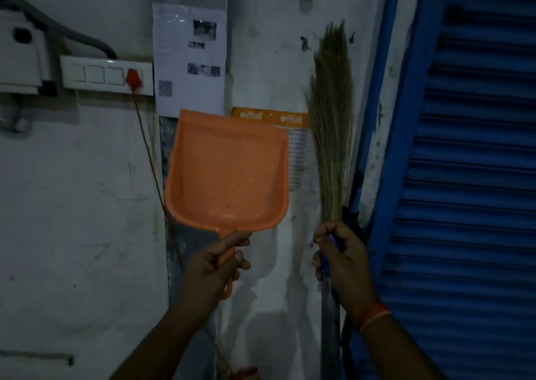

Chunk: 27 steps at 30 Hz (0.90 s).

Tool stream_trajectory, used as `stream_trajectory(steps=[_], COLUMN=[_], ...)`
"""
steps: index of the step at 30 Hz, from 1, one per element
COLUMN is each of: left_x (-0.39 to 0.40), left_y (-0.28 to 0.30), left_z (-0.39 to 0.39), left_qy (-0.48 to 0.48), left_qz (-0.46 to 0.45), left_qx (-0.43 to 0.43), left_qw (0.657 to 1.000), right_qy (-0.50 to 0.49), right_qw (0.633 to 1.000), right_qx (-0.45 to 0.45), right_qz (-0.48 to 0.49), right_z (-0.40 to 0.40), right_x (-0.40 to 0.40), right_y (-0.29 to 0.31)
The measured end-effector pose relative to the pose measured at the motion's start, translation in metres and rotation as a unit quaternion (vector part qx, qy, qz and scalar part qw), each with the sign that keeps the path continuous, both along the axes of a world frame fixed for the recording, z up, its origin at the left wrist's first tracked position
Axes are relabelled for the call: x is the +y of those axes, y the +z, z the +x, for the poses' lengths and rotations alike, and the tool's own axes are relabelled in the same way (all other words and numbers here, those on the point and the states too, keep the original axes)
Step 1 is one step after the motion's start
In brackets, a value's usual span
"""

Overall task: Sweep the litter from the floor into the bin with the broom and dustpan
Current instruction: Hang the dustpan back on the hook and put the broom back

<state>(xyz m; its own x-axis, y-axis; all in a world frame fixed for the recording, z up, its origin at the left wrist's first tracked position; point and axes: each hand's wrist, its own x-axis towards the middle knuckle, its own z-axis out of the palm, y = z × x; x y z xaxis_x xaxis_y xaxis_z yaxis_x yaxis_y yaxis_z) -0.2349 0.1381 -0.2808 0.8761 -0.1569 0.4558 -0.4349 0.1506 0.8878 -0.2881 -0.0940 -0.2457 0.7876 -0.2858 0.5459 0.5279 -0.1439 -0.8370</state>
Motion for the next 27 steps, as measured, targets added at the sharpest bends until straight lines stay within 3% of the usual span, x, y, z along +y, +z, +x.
stream_trajectory(steps=[6, 10, 14, 19, 27], left_x=[-0.006, 0.004, 0.018, 0.027, 0.039], left_y=[0.061, 0.117, 0.17, 0.223, 0.28], left_z=[0.074, 0.13, 0.171, 0.196, 0.231], left_qy=[-0.026, -0.046, -0.064, -0.119, -0.143], left_qz=[0.047, 0.15, 0.304, 0.433, 0.464], left_qx=[-0.05, -0.069, -0.104, -0.109, -0.107], left_qw=[0.997, 0.985, 0.945, 0.887, 0.867], right_qy=[-0.018, -0.032, -0.043, -0.027, 0.013], right_qw=[0.996, 0.991, 0.986, 0.983, 0.98], right_qx=[-0.082, -0.129, -0.152, -0.154, -0.125], right_qz=[0.004, -0.022, -0.053, -0.091, -0.157], right_z=[0.091, 0.14, 0.174, 0.211, 0.258], right_x=[-0.034, -0.054, -0.073, -0.089, -0.129], right_y=[0.05, 0.094, 0.135, 0.168, 0.179])
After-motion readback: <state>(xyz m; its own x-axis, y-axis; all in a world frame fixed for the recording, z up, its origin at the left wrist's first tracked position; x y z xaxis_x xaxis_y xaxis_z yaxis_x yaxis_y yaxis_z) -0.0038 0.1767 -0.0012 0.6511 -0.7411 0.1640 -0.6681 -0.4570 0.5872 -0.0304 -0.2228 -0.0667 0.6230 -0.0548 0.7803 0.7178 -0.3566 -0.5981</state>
